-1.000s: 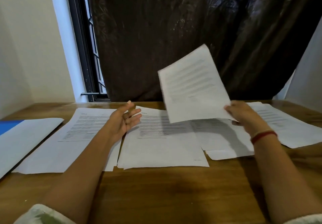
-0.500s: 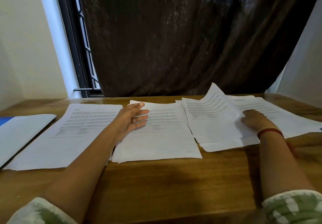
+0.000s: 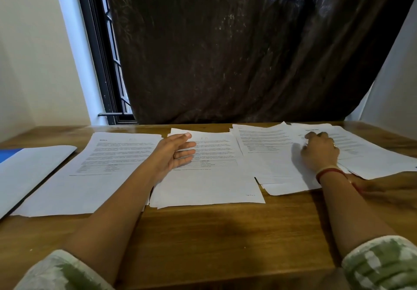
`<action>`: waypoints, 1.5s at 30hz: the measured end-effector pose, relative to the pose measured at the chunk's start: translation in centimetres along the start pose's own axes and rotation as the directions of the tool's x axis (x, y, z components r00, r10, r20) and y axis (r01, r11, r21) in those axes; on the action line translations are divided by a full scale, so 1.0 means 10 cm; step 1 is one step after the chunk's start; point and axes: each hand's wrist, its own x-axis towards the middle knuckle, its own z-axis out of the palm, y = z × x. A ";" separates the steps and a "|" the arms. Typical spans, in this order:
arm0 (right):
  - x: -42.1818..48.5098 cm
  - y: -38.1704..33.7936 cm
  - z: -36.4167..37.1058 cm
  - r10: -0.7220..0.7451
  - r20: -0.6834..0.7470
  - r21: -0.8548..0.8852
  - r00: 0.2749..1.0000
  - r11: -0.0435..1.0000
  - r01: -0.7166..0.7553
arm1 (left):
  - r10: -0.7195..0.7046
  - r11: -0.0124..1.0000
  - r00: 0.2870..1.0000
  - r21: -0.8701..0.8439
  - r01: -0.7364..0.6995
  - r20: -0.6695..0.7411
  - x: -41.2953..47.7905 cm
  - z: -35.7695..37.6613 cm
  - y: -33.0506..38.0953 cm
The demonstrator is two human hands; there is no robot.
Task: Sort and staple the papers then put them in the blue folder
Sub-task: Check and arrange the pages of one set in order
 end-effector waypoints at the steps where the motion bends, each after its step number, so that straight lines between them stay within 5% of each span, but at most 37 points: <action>1: -0.03 -0.08 -0.01 -0.036 -0.045 0.040 0.998 0.999 0.038 | 0.002 1.000 1.000 0.015 -0.002 -0.018 0.01 -0.01 0.00; 4: -0.20 -0.43 -0.04 -0.210 -0.123 0.225 0.970 0.946 0.234 | 0.038 0.997 0.992 0.066 -0.030 -0.121 0.05 -0.02 -0.02; 6: -0.40 -0.72 -0.05 -0.341 -0.094 0.347 0.935 0.869 0.352 | 0.117 0.967 0.965 0.249 -0.057 -0.234 0.08 -0.03 -0.04; 8: -0.60 -0.98 -0.04 -0.486 -0.029 0.372 0.873 0.806 0.461 | 0.245 0.757 0.922 0.653 0.010 -0.299 0.07 -0.09 -0.04; 10: -0.80 -1.22 -0.03 -0.587 0.032 0.392 0.809 0.752 0.530 | 0.330 0.534 0.891 0.840 0.097 -0.313 0.05 -0.20 -0.03; 12: -1.01 -1.41 -0.04 -0.635 0.087 0.454 0.768 0.711 0.537 | 0.354 0.526 0.867 0.842 0.125 -0.350 0.04 -0.32 -0.02; 15: -1.26 -1.67 -0.04 -0.662 0.162 0.524 0.732 0.686 0.505 | 0.323 0.738 0.842 0.672 0.062 -0.433 0.09 -0.45 0.03; 18: -1.39 -1.97 -0.02 -0.644 0.197 0.531 0.739 0.704 0.472 | 0.246 0.815 0.832 0.570 0.100 -0.498 0.16 -0.52 0.12; 23: -1.62 -2.51 -0.01 -0.632 0.254 0.520 0.732 0.727 0.447 | 0.379 0.594 0.743 0.761 0.261 -0.551 0.06 -0.76 0.12; 28: -1.92 -2.78 0.09 -0.734 0.253 0.510 0.630 0.654 0.558 | 0.224 0.320 0.759 0.781 0.536 -0.612 -0.03 -0.93 0.00; 33: -2.04 -2.70 0.24 -0.786 0.324 0.387 0.527 0.618 0.684 | 0.263 0.310 0.793 0.826 0.470 -0.550 0.02 -0.86 0.03; 45: -1.99 -2.69 0.14 -0.776 0.375 0.352 0.507 0.625 0.697 | 0.316 0.291 0.743 0.806 0.516 -0.590 -0.20 -1.58 0.15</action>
